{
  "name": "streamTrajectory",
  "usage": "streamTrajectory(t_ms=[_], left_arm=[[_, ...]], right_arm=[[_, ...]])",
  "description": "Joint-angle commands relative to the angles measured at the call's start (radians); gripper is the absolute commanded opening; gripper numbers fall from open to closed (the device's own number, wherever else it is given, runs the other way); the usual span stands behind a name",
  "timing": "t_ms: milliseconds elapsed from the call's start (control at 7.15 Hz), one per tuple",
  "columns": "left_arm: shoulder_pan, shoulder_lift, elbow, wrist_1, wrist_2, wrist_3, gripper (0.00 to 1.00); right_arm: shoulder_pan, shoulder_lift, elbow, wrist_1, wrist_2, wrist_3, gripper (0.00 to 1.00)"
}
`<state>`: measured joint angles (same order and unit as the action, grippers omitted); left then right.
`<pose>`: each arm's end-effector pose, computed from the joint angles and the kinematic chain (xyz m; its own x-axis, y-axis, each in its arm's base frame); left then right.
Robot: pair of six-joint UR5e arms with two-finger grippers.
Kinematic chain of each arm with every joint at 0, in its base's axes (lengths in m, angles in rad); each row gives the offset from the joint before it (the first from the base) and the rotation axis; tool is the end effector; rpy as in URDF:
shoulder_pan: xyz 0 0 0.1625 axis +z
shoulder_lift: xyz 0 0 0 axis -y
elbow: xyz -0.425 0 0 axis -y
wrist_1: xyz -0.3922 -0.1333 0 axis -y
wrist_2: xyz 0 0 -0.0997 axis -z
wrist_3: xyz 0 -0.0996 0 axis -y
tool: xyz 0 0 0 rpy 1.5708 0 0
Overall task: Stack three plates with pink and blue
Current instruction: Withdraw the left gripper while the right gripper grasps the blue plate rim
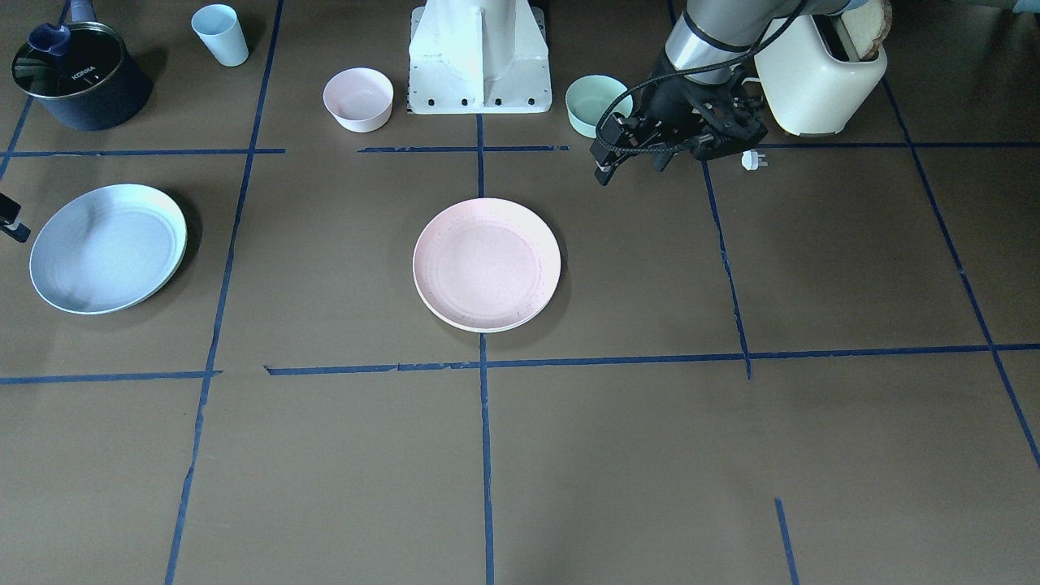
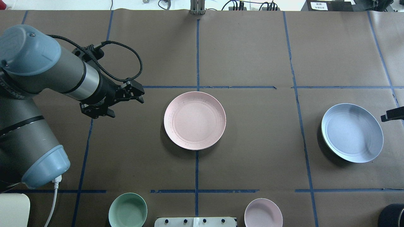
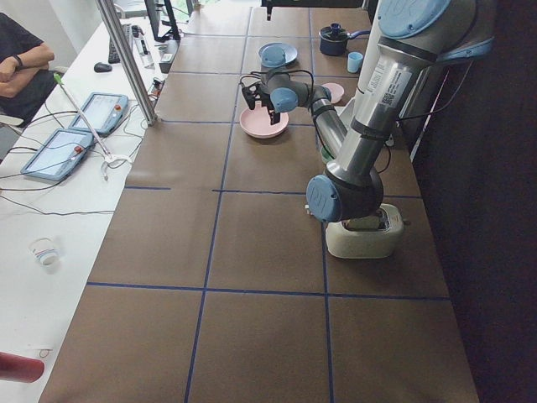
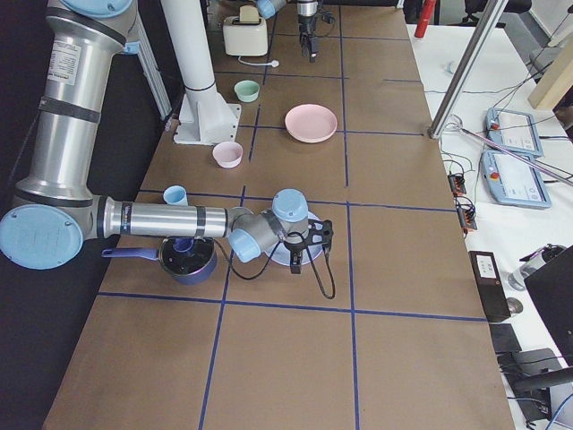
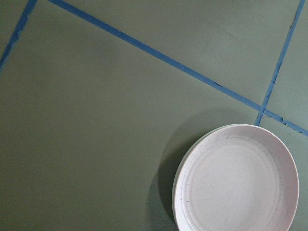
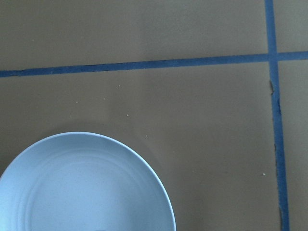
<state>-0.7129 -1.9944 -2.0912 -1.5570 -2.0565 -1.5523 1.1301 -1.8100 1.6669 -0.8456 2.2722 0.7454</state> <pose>0.3479 -0.4155 0.2050 0.4575 -0.3739 -0.8068 0.2868 0.9208 -0.2641 -0.1136 -0.4026 0.6401 0.6382 0.0372 0.7690 -0.1042 0.9938 0.0384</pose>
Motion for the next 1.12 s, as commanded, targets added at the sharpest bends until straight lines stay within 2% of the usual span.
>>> streamTrajectory(t_ms=[0, 140, 280, 420, 559, 699, 839, 979], left_arm=[[-0.016, 0.012, -0.044, 0.044, -0.001, 0.035, 1.00], [-0.016, 0.014, -0.044, 0.045, -0.001, 0.035, 1.00], [-0.022, 0.014, -0.049, 0.045, -0.002, 0.035, 1.00], [-0.022, 0.016, -0.052, 0.045, -0.001, 0.035, 1.00], [-0.022, 0.016, -0.050, 0.045, -0.001, 0.035, 1.00], [-0.022, 0.026, -0.053, 0.045, -0.001, 0.035, 1.00], [-0.022, 0.028, -0.053, 0.045, -0.001, 0.035, 1.00], [-0.022, 0.029, -0.056, 0.045, -0.001, 0.035, 1.00]], right_arm=[[-0.085, 0.000, -0.070, 0.135, -0.036, 0.107, 1.00], [-0.099, 0.004, -0.091, 0.137, -0.036, 0.107, 1.00], [-0.104, 0.006, -0.096, 0.137, -0.034, 0.109, 0.91], [-0.104, 0.006, -0.099, 0.132, -0.036, 0.109, 0.69], [-0.104, 0.006, -0.105, 0.129, -0.036, 0.107, 0.32], [-0.104, 0.004, -0.107, 0.131, -0.036, 0.107, 0.07], [-0.102, 0.001, -0.107, 0.134, -0.034, 0.104, 0.01], [-0.101, -0.003, -0.102, 0.140, -0.031, 0.103, 0.00]])
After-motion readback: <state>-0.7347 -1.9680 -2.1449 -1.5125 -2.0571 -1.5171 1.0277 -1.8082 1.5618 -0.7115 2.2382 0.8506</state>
